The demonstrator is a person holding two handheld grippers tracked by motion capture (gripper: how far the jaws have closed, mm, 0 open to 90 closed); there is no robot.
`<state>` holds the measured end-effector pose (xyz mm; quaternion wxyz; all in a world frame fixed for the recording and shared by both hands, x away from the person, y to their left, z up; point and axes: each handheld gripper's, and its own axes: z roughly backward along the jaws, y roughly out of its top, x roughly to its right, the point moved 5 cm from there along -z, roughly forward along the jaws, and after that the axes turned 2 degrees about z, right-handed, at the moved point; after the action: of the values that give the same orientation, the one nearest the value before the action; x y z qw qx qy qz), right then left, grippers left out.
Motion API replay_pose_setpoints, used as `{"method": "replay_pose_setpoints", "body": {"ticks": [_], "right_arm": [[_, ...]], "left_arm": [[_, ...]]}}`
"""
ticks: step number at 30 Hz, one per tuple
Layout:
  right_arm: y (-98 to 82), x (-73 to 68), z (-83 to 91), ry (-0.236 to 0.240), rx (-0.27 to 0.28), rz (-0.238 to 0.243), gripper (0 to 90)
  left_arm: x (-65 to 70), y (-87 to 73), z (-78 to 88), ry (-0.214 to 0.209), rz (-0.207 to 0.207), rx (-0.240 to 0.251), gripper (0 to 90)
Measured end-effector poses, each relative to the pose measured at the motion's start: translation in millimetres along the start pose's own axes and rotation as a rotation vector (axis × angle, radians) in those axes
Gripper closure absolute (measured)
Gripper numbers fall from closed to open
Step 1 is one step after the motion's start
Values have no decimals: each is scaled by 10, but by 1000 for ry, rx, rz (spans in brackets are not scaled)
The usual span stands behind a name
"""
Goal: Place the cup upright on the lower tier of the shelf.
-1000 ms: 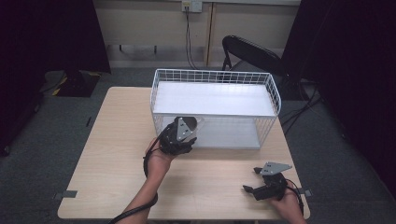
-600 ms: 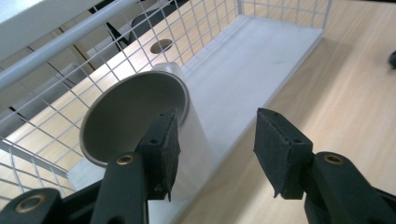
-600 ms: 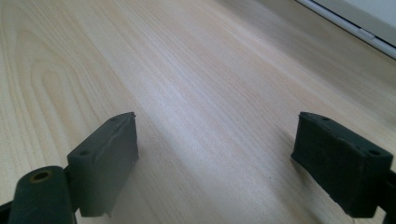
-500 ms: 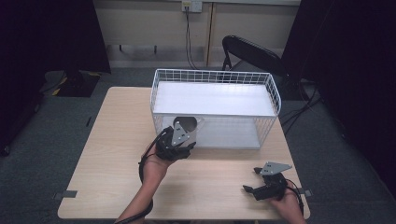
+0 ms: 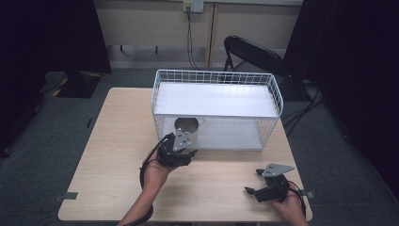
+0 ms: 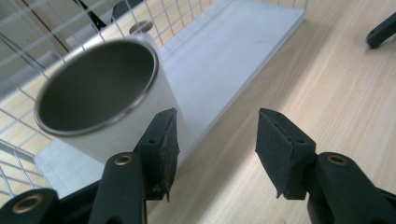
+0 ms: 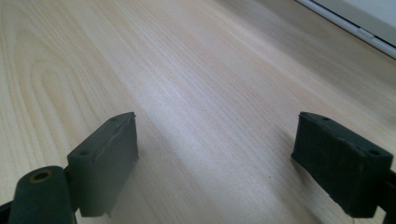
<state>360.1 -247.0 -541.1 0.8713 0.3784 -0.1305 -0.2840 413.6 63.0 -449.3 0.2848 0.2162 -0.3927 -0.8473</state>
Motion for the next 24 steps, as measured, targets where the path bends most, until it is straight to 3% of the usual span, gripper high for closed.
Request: {"method": "replay_pose_setpoints", "body": {"ticks": [5, 8, 17, 24], "right_arm": [[0, 0, 0, 0, 0, 0, 130], [0, 0, 0, 0, 0, 0, 130], [-3, 0, 3, -1, 1, -1, 130], [-5, -1, 5, -1, 0, -2, 130]], "left_arm": [[-58, -88, -86, 6, 32, -20, 471], [-93, -115, -121, 12, 30, -33, 468], [-162, -142, -175, 28, 75, -28, 465], [-195, -136, -208, 35, 80, -27, 469]]}}
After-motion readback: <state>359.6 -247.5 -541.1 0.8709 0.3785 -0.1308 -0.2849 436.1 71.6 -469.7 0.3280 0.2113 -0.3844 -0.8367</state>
